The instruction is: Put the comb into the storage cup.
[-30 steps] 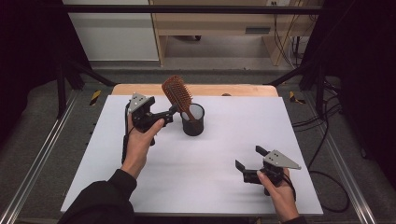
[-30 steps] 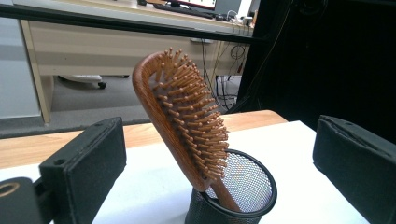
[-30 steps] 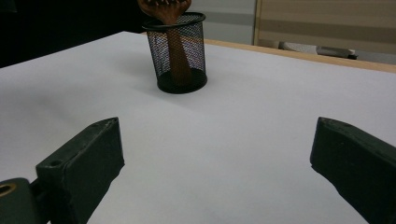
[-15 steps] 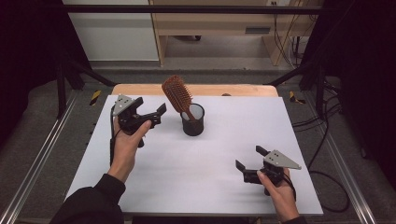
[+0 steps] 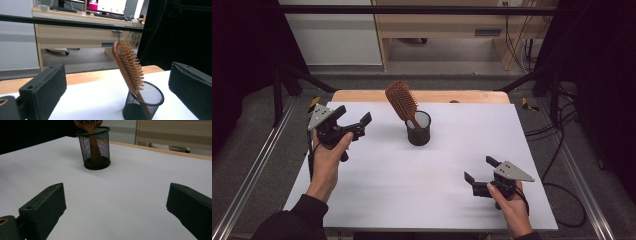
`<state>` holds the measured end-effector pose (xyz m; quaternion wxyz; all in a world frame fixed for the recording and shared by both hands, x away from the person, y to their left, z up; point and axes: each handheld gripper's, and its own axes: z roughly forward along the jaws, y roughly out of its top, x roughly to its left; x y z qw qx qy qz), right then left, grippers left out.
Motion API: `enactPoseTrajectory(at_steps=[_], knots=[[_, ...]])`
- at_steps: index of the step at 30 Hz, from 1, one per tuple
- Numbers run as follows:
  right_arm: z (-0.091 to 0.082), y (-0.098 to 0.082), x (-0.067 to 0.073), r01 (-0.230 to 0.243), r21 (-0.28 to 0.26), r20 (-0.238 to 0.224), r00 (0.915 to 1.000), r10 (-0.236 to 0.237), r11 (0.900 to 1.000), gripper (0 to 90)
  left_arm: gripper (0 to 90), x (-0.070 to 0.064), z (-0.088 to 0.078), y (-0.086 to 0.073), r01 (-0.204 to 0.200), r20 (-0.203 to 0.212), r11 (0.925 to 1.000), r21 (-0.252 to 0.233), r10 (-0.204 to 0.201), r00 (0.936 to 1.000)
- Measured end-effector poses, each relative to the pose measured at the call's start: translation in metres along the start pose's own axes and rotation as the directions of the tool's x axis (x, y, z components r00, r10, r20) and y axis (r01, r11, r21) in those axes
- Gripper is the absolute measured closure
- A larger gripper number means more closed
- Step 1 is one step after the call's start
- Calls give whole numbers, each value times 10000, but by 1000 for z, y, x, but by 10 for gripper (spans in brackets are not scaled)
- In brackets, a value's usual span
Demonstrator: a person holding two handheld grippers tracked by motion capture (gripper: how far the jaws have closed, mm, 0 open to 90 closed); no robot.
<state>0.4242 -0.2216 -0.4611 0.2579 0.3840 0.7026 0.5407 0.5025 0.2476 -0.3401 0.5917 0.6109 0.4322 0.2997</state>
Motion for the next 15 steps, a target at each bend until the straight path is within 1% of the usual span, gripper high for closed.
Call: enactPoseTrajectory(at_steps=[4,8,12,15], knots=[[0,0,0,12,13,25,10000,-12,10000,29,14,6,-10,2,-33,-99,10000,-87,32,9999],[0,0,0,-9,35,36,10000,9,10000,29,14,14,-20,2,20,-200,9999,-162,-23,9998],[0,0,0,11,42,44,10000,-12,10000,28,14,21,-28,0,128,-351,9996,-242,-136,9993],[-1,0,0,15,48,50,10000,-15,10000,29,14,26,-33,-3,74,-440,9997,-248,-85,9990]])
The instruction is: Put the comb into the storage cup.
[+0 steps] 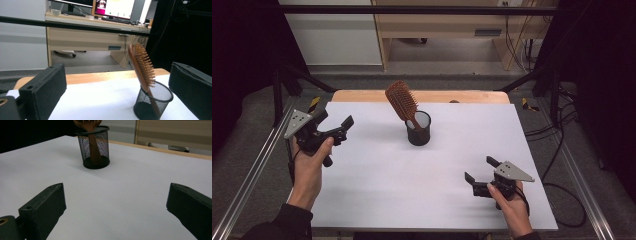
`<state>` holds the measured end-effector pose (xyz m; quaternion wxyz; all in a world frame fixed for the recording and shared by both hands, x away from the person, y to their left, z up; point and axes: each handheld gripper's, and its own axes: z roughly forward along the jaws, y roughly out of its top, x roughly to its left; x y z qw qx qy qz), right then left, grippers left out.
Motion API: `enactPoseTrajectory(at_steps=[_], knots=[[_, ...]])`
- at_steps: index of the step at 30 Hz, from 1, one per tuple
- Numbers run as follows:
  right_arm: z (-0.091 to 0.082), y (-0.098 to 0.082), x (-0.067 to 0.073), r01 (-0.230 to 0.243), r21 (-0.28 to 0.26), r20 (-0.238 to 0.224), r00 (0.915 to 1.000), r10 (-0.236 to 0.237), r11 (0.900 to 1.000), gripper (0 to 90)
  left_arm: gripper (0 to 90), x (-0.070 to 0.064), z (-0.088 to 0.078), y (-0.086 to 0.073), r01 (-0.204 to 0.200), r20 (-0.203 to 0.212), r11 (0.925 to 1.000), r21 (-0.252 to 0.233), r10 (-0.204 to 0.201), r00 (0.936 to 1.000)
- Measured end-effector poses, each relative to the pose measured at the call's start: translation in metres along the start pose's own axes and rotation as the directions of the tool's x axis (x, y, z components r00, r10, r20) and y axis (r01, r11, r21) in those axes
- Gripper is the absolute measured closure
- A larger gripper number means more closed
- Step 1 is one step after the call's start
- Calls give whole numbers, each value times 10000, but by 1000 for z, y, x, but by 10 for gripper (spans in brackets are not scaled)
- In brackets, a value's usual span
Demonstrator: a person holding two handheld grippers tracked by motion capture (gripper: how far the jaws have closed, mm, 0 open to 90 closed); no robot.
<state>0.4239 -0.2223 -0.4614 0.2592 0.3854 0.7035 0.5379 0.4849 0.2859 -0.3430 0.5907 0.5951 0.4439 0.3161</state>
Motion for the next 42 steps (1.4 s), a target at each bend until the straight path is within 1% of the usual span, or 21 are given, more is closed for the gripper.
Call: enactPoseTrajectory(at_steps=[5,11,21,26,37,42], knots=[[0,0,0,5,6,5,10000,-5,10000,28,13,9,-8,-5,-7,-222,10000,-75,5,9998],[0,0,0,17,15,17,10000,-17,10000,28,13,16,-17,-8,12,-320,9999,-104,-16,9995],[0,0,0,9,31,18,10000,-9,10000,28,13,23,-28,-17,200,-458,9996,-177,-207,9987],[0,0,0,8,30,11,10000,-8,10000,29,13,26,-32,-20,219,-510,9995,-211,-229,9984],[0,-1,-1,19,16,51,10000,-19,10000,24,13,33,-43,-31,383,-680,9991,-187,-395,9969],[-1,-1,-1,-35,58,51,10000,34,10000,29,13,35,-46,-38,332,-731,9994,-100,-339,9967]])
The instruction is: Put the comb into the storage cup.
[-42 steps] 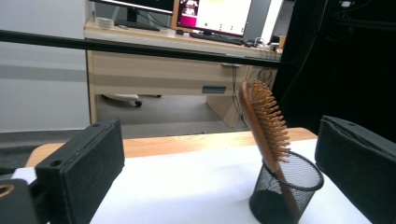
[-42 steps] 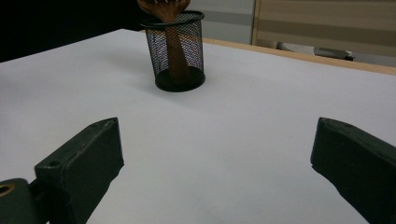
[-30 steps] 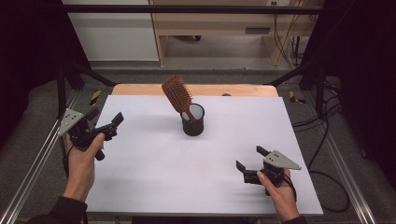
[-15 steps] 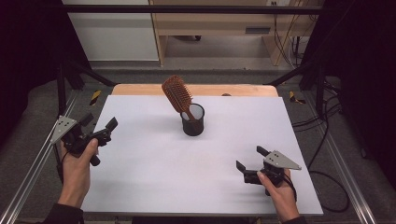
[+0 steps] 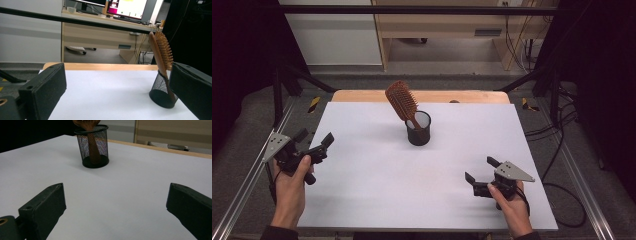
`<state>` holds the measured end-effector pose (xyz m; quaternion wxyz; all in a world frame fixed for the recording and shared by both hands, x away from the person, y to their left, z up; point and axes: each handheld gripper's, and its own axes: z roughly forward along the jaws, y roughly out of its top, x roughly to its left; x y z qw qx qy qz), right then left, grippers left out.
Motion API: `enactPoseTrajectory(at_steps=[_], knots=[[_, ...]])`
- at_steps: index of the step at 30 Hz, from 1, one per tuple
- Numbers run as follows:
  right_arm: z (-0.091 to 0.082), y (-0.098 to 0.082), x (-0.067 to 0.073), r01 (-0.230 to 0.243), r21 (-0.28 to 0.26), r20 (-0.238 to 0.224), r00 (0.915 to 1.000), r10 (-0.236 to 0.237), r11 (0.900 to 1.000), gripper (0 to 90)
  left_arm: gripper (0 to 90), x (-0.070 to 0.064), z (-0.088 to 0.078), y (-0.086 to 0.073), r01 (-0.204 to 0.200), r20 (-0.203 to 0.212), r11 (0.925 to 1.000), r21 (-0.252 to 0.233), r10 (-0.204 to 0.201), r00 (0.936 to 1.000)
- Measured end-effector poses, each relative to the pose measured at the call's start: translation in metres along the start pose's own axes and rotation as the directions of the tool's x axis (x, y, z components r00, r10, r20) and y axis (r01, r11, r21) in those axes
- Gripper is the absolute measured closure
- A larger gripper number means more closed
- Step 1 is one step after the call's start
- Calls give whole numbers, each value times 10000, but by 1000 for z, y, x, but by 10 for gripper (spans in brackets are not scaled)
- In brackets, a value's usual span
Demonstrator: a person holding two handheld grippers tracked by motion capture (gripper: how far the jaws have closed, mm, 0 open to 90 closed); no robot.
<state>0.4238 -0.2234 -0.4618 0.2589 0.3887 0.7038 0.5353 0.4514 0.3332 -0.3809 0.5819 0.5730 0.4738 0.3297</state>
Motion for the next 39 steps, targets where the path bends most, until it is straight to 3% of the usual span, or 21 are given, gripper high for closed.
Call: enactPoseTrajectory(at_steps=[7,20,39], knots=[[0,0,0,-7,18,-10,10000,7,10000,31,13,3,-5,-9,-241,-198,9996,130,244,9995],[-2,0,-1,72,-75,72,9999,-72,9999,30,14,12,-15,-24,-91,-342,9997,223,99,9994],[-10,0,-8,68,-238,408,9991,-59,9997,31,14,16,-27,-42,-351,-414,9987,381,367,9985]])
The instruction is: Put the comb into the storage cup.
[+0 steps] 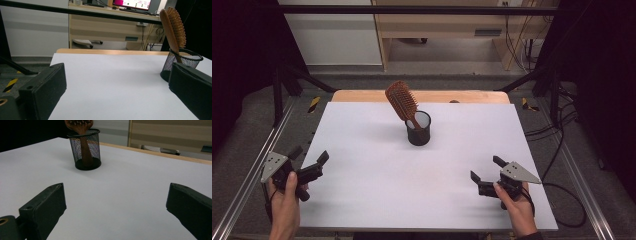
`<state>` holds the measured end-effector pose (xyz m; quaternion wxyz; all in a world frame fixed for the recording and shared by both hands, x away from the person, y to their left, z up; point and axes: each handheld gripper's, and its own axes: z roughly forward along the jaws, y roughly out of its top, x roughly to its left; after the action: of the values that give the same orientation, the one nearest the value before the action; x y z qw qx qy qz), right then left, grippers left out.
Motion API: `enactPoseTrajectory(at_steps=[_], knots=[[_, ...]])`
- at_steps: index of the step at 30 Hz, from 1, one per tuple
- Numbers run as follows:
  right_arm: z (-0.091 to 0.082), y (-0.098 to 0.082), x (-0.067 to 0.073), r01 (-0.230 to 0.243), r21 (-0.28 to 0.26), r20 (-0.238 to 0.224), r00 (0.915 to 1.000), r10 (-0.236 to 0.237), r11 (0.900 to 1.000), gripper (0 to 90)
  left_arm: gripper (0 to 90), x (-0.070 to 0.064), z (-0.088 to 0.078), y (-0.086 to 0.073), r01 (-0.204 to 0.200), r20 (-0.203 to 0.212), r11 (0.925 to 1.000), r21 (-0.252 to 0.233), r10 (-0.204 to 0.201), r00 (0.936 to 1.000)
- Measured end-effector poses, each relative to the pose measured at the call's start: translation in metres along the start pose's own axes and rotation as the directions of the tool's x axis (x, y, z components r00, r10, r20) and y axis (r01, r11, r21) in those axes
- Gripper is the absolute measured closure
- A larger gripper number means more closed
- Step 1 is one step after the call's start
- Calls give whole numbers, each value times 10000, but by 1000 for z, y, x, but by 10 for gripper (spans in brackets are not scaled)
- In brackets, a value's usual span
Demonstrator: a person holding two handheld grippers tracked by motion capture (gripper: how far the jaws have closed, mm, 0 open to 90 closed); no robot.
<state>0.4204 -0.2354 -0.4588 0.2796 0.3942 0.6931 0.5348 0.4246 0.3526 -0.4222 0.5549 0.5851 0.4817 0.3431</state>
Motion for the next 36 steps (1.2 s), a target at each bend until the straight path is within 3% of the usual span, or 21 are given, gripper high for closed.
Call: enactPoseTrajectory(at_steps=[18,36], knots=[[-12,-1,-9,232,-240,200,9995,-228,9994,33,15,-1,-9,-10,-220,58,9997,64,220,9997],[-20,-3,-20,241,-411,406,9989,-224,9989,33,20,-12,-10,-19,-381,565,9992,79,376,9977]])
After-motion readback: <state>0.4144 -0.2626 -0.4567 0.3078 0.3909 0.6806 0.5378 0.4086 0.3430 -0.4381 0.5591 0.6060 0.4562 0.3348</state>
